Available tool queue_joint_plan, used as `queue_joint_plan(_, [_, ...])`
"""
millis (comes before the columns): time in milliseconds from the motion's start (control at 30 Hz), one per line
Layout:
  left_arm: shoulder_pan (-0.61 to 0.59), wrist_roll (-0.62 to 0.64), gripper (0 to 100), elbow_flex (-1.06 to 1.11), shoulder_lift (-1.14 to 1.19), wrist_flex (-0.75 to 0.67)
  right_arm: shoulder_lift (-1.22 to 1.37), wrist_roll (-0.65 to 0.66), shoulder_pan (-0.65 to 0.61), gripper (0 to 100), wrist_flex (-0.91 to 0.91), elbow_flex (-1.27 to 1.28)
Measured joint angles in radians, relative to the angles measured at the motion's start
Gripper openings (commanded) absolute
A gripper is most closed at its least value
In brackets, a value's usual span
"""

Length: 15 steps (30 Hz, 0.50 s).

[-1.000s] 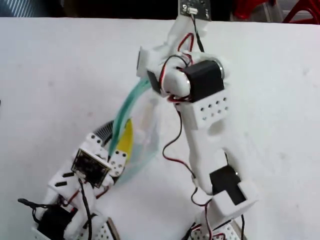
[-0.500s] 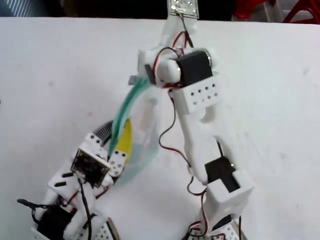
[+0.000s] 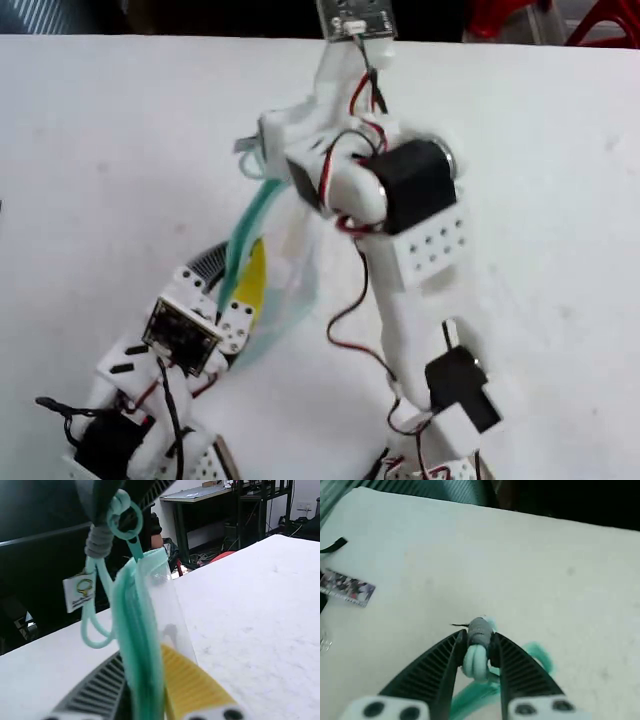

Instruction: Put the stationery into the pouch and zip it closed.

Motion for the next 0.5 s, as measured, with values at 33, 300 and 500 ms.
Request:
queue_joint_plan(33, [0.000,0.000,2,0.000,0.000,0.000,-0.012,0.017,-0.025,1.8,0.000,0.000])
queue_joint_plan(300, [-0.003,0.000,2,0.000,0.000,0.008,-0.020,0.121,-0.020,1.8,0.000,0.000])
queue_joint_plan(500, [-0.003,0.000,2,0.000,0.000,0.008,0.028,0.279,0.084,1.8,-0.018,0.000])
